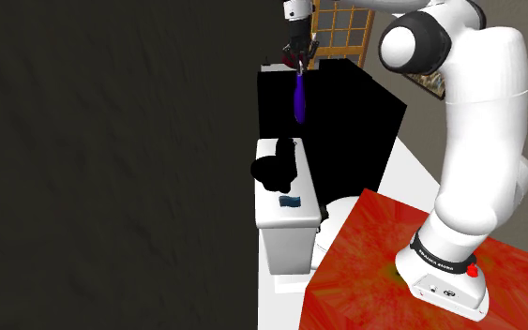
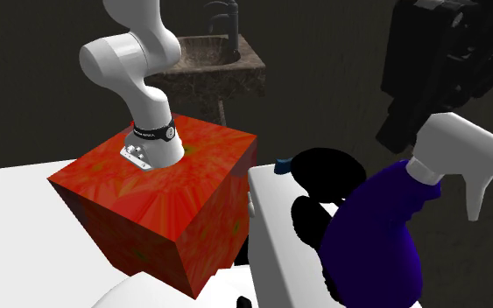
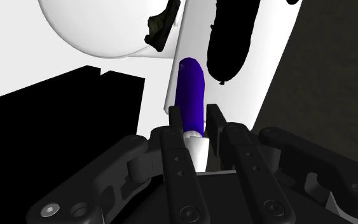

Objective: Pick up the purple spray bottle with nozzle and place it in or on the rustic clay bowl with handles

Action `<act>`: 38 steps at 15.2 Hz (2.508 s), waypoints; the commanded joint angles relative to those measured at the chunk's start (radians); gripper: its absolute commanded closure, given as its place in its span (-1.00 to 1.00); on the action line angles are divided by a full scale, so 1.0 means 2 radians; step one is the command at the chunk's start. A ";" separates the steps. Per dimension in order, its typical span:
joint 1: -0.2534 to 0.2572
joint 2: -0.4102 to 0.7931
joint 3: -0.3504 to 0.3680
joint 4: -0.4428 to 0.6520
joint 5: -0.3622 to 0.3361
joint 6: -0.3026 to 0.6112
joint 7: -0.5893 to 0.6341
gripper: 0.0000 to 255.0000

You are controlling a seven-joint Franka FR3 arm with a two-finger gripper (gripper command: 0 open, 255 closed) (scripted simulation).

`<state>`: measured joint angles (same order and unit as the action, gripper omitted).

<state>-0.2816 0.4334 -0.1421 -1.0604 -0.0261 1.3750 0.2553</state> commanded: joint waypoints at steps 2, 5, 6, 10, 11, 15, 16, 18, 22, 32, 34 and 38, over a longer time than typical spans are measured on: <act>-0.001 0.010 0.000 0.033 0.001 -0.023 -0.001 1.00; 0.022 -0.032 0.007 -0.014 -0.004 -0.020 0.026 1.00; 0.030 -0.045 0.009 -0.026 -0.005 -0.021 0.035 1.00; 0.058 -0.087 0.022 -0.063 -0.008 -0.029 0.074 1.00; 0.065 -0.096 0.026 -0.069 -0.009 -0.032 0.084 1.00; 0.091 -0.125 0.041 -0.085 -0.009 -0.047 0.124 1.00; 0.097 -0.131 0.046 -0.087 -0.009 -0.051 0.135 1.00; 0.110 -0.140 0.054 -0.088 -0.008 -0.061 0.156 1.00; 0.136 -0.153 0.073 -0.079 -0.005 -0.084 0.200 1.00; 0.154 -0.186 0.087 -0.156 0.000 -0.041 0.235 1.00; 0.154 -0.193 0.087 -0.179 0.000 -0.025 0.235 1.00; 0.153 -0.204 0.086 -0.220 0.001 0.005 0.235 1.00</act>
<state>0.0253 0.0312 0.0305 -1.4794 -0.0253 1.3687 0.7256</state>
